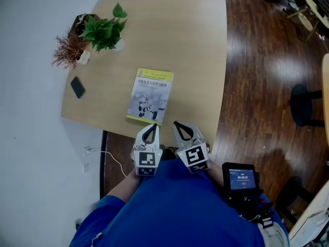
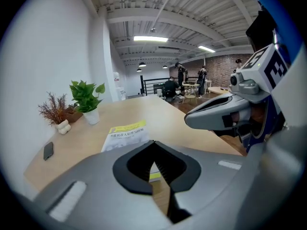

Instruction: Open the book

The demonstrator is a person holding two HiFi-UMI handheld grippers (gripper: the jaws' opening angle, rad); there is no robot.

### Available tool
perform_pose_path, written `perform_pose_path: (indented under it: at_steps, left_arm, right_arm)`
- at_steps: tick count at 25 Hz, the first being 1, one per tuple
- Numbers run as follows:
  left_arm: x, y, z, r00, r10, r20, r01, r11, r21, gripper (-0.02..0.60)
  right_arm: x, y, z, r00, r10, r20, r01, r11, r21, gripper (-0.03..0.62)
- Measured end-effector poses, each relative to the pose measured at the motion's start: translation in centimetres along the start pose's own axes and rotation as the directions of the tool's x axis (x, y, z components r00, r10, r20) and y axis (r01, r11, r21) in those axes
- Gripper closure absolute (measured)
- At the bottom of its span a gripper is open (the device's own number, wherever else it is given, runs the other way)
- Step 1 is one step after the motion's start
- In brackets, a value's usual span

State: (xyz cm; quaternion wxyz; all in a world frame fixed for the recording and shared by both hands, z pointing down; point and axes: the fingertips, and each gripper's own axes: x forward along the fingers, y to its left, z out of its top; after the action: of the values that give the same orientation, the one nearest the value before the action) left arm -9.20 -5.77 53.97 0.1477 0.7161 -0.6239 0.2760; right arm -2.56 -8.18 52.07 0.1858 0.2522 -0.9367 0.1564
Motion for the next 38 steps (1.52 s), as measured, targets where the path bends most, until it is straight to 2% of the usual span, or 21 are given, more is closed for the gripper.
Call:
perform_pose_path:
  at_steps: [6,10,17,21,26,32,38]
  left_arm:
    - [2.8,0.4,-1.3,0.995,-0.007,-0.098,0.011,0.999,0.035,0.574]
    - [5.1,0.0,-2.7,0.987,-0.025,-0.156,0.033,0.998,0.052,0.574]
    - [7.4,-0.4,-3.8,0.975,-0.036,-0.220,0.055,0.995,0.081,0.569]
    - [8.6,-0.2,-4.4,0.966,-0.020,-0.257,0.047,0.994,0.099,0.502]
    - [10.2,0.5,-5.5,0.948,0.013,-0.317,0.027,0.992,0.120,0.433]
    - [11.5,0.1,-5.7,0.941,0.032,-0.337,0.023,0.987,0.158,0.410]
    - [12.6,0.2,-5.6,0.935,0.052,-0.351,0.008,0.986,0.165,0.390]
  right_arm:
    - [1.3,-1.7,-1.1,0.998,-0.041,-0.050,0.041,0.999,-0.009,0.591]
    - [1.9,-2.5,-1.9,0.997,-0.047,-0.063,0.049,0.998,0.036,0.591]
    - [2.9,-3.7,-2.9,0.994,-0.066,-0.090,0.070,0.997,0.040,0.591]
    - [3.6,-4.0,-2.7,0.995,-0.048,-0.085,0.054,0.996,0.077,0.591]
    - [4.0,-5.0,-3.3,0.992,-0.070,-0.102,0.076,0.995,0.064,0.591]
    - [4.3,-5.9,-3.6,0.992,-0.069,-0.108,0.078,0.994,0.075,0.591]
    - [4.5,-6.8,-4.0,0.991,-0.062,-0.121,0.071,0.995,0.074,0.591]
